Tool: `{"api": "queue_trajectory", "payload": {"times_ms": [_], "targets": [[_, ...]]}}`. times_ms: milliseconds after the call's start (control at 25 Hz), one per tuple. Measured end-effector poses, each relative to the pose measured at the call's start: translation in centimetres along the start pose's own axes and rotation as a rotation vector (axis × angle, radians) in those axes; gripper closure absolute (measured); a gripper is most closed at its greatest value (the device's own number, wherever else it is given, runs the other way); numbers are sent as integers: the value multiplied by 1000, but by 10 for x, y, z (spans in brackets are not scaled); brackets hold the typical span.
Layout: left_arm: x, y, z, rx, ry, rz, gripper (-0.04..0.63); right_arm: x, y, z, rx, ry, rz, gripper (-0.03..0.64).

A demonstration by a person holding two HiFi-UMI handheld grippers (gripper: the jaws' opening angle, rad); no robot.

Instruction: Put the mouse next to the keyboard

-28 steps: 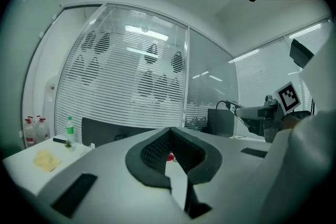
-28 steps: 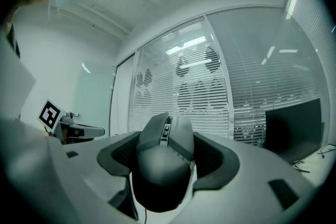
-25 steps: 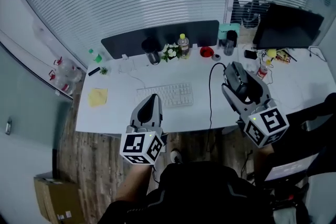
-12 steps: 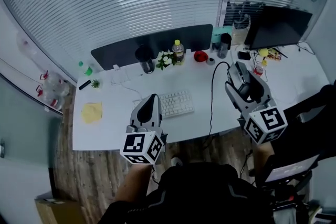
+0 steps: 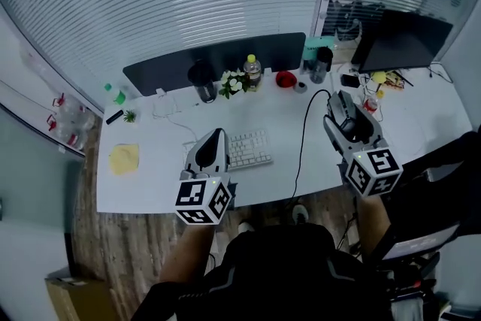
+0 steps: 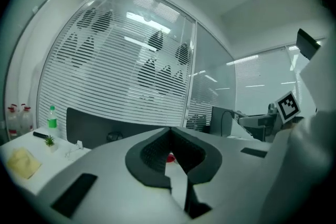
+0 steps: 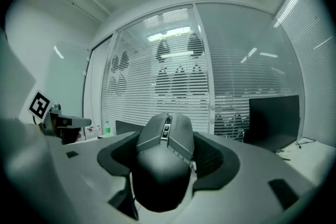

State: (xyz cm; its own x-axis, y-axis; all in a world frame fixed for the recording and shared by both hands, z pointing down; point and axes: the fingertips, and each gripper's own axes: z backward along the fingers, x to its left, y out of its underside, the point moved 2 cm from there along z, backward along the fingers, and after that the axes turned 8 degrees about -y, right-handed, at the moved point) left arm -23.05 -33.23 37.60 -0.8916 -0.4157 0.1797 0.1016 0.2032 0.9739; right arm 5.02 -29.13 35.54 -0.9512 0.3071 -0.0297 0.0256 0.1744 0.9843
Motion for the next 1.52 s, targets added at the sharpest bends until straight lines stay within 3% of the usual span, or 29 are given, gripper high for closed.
{"api": "queue_trajectory", "payload": {"times_ms": [160, 360, 560, 920, 1520], "targets": [[-11, 6, -17, 2, -64, -35, 565, -26, 19, -16, 43, -41, -1, 314], [-16, 23, -34, 25, -137, 4, 565, -57, 41, -35, 77, -77, -15, 314], [-23, 47, -42, 51, -208, -46, 566, -80, 76, -52, 123, -103, -45, 314], [-34, 97, -60, 152, -269, -93, 565, -106, 139, -85, 214, -148, -88, 314], [-44, 165, -63, 319, -369, -51, 565, -124, 264, -132, 436, -194, -155, 314]]}}
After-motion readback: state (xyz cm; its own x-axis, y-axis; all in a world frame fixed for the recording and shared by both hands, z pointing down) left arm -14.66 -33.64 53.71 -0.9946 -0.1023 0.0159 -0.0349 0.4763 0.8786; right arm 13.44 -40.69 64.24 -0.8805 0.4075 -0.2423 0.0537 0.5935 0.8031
